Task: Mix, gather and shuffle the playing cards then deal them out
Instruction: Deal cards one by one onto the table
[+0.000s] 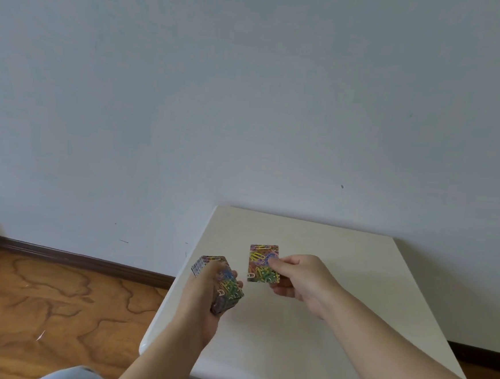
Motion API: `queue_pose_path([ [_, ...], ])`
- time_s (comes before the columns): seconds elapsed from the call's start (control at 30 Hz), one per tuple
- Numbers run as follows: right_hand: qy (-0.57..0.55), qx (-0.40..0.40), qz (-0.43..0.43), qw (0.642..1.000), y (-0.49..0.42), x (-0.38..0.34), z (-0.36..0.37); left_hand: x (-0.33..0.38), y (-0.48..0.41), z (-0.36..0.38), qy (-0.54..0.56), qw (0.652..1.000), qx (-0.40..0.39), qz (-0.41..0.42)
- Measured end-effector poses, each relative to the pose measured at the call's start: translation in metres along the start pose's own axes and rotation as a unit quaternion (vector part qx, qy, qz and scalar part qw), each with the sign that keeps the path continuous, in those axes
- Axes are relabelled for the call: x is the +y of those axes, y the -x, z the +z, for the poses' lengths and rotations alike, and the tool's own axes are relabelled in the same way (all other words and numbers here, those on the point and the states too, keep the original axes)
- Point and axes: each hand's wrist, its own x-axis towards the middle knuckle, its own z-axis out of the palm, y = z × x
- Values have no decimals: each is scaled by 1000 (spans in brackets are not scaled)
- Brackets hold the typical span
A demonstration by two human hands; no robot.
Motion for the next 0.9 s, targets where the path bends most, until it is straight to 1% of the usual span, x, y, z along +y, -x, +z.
queue_pose_path([
  [0.03,40,6,7,999,-3,0,-3,2,0,-2,10,1000,12,9],
  [0.07,129,24,8,991,-6,2,-5,2,0,-3,17,1000,21,11],
  [0.1,223,49,5,973,-7,5,-8,3,1,-3,22,999,27,8],
  [0.13,273,69,-8,960,-7,8,-9,3,1,-2,19,999,29,2],
  [0.17,262,72,-18,962,-7,10,-9,1,2,0,11,1000,26,-7],
  [0.2,206,53,-21,977,-6,11,-9,-2,3,3,-6,1000,17,-16],
  [0.23,143,19,-16,989,-3,10,-8,-6,4,8,-21,999,1,-25],
  [0.27,104,-24,-12,994,0,9,-7,-10,5,13,-38,999,-17,-34],
  [0.3,100,-58,-16,993,3,8,-8,-15,7,18,-50,997,-36,-42],
  [0.33,105,-72,-26,992,5,8,-11,-20,8,24,-61,996,-53,-49],
  [0.37,110,-65,-41,991,6,8,-15,-23,9,30,-65,994,-67,-54],
  [0.43,79,-8,-57,995,4,5,-30,-26,10,40,-65,993,-82,-55],
  [0.5,47,45,-48,997,1,3,-52,-28,9,47,-50,995,-77,-47],
  [0.53,52,55,-38,996,0,5,-63,-29,8,49,-45,996,-65,-38],
  [0.57,86,60,-26,994,1,7,-75,-31,6,51,-41,997,-53,-33],
  [0.6,147,68,-12,987,1,12,-84,-32,5,53,-38,998,-39,-32],
  [0.67,264,119,-7,957,4,22,-96,-36,5,57,-36,998,-31,-39],
  [0.7,270,145,-21,952,4,26,-100,-38,5,60,-45,998,-31,-41],
  [0.73,243,150,-40,958,4,27,-101,-41,6,63,-60,997,-32,-43],
  [0.77,190,128,-42,973,5,26,-101,-43,7,67,-73,995,-38,-49],
  [0.83,82,38,-26,996,10,18,-93,-50,9,75,-94,992,-60,-63],
  [0.87,58,3,-24,998,12,17,-91,-54,10,80,-105,989,-75,-69],
  [0.9,60,-9,-28,998,14,15,-92,-58,11,86,-112,987,-91,-77],
])
